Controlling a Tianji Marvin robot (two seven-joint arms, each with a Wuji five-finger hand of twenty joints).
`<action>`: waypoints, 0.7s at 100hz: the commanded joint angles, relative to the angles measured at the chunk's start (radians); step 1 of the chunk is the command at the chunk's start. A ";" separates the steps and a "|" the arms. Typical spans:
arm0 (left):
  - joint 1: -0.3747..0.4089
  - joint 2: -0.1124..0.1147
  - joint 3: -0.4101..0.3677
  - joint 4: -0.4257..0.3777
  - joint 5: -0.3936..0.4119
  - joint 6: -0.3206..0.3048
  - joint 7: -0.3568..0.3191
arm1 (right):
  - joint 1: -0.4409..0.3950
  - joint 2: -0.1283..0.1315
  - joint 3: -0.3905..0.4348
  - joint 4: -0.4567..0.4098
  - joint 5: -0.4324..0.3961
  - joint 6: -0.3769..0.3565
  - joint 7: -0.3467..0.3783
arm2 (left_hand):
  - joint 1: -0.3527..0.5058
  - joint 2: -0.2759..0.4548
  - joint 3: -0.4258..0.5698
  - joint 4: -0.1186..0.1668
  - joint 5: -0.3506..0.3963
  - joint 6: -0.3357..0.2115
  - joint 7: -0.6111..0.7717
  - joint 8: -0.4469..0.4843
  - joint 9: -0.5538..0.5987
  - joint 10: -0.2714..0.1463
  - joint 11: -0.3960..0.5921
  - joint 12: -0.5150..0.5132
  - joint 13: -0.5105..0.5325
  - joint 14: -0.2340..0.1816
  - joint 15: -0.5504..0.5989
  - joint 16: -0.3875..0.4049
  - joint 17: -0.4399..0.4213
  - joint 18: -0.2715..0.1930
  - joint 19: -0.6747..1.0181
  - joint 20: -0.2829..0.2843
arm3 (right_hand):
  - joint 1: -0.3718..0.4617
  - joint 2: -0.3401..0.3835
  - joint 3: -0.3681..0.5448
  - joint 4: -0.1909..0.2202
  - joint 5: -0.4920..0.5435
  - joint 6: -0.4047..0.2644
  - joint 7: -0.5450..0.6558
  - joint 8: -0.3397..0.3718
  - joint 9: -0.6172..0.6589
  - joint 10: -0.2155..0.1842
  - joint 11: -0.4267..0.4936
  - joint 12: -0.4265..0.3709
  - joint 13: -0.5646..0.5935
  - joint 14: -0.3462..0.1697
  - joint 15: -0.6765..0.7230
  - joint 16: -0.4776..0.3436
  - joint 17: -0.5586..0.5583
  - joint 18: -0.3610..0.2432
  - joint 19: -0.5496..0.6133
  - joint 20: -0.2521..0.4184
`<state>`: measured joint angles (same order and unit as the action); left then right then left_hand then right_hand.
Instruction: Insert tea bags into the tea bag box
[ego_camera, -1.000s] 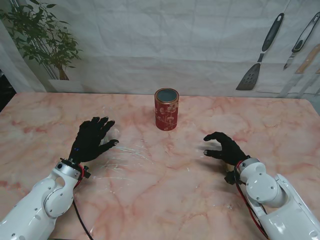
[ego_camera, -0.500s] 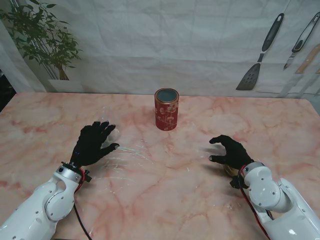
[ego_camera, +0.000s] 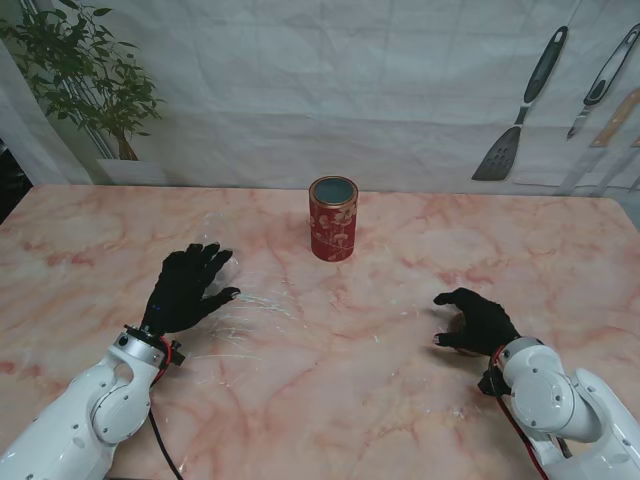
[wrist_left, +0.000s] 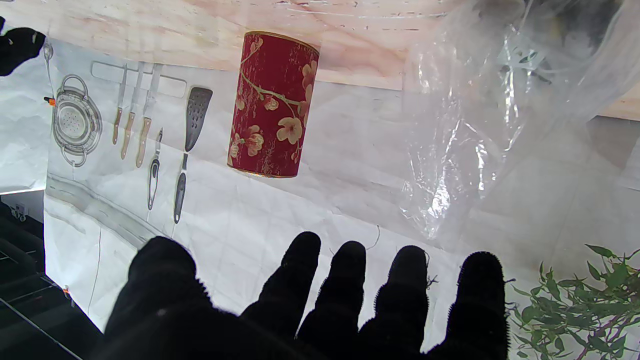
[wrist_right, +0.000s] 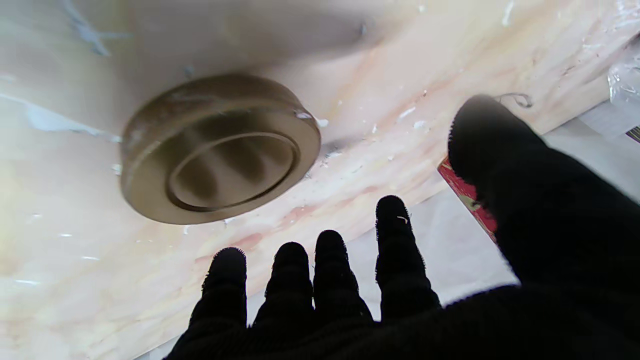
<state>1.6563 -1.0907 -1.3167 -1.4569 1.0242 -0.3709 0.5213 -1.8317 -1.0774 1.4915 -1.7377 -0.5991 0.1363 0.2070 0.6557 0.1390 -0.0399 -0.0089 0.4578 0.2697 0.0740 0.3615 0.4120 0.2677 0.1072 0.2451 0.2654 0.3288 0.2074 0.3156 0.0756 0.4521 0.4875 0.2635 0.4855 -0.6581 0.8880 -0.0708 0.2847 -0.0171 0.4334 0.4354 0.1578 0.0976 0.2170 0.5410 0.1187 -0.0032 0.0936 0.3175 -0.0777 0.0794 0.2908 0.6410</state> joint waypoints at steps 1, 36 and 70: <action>0.000 -0.004 0.002 -0.008 -0.002 -0.002 -0.010 | -0.021 0.008 0.007 -0.011 -0.014 0.016 0.015 | 0.012 0.023 0.000 -0.027 -0.038 0.002 0.001 -0.007 -0.011 -0.013 0.006 -0.018 0.013 -0.028 -0.034 -0.007 0.000 -0.022 -0.031 -0.018 | -0.026 -0.025 0.020 -0.017 -0.039 -0.018 -0.011 0.010 -0.034 0.002 -0.022 0.014 -0.037 0.004 -0.030 -0.006 -0.010 -0.006 -0.023 -0.004; 0.003 -0.003 0.003 -0.015 0.003 0.004 -0.012 | -0.083 0.007 0.044 -0.046 -0.018 0.038 0.019 | 0.021 0.022 -0.001 -0.028 -0.034 0.005 0.003 -0.005 -0.008 -0.017 0.011 -0.016 0.027 -0.033 -0.029 -0.003 0.006 -0.026 -0.020 -0.012 | -0.044 0.026 -0.019 -0.013 -0.030 -0.008 -0.027 0.021 -0.015 -0.002 0.029 0.060 0.055 0.002 0.109 0.050 -0.031 0.008 0.065 0.082; 0.007 -0.005 0.000 -0.020 0.001 0.009 -0.007 | -0.085 0.005 0.045 -0.007 0.040 0.032 0.022 | 0.027 0.021 -0.001 -0.028 -0.035 0.005 0.003 -0.005 -0.008 -0.017 0.014 -0.016 0.037 -0.032 -0.024 0.001 0.009 -0.030 -0.013 -0.009 | -0.043 0.049 -0.039 -0.010 -0.037 -0.002 -0.034 0.026 -0.005 -0.013 0.077 0.023 0.062 -0.011 0.152 0.038 -0.033 0.005 0.054 0.083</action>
<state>1.6584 -1.0913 -1.3150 -1.4665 1.0267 -0.3672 0.5222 -1.9148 -1.0710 1.5394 -1.7652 -0.5622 0.1720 0.2147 0.6557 0.1390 -0.0399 -0.0089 0.4579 0.2697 0.0760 0.3614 0.4124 0.2648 0.1156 0.2450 0.2853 0.3182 0.2085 0.3161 0.0847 0.4432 0.4875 0.2635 0.4734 -0.6294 0.8612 -0.0708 0.2678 -0.0162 0.4045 0.4516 0.1600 0.0970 0.2769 0.5778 0.1525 -0.0323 0.2167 0.3520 -0.0914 0.0808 0.3415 0.7091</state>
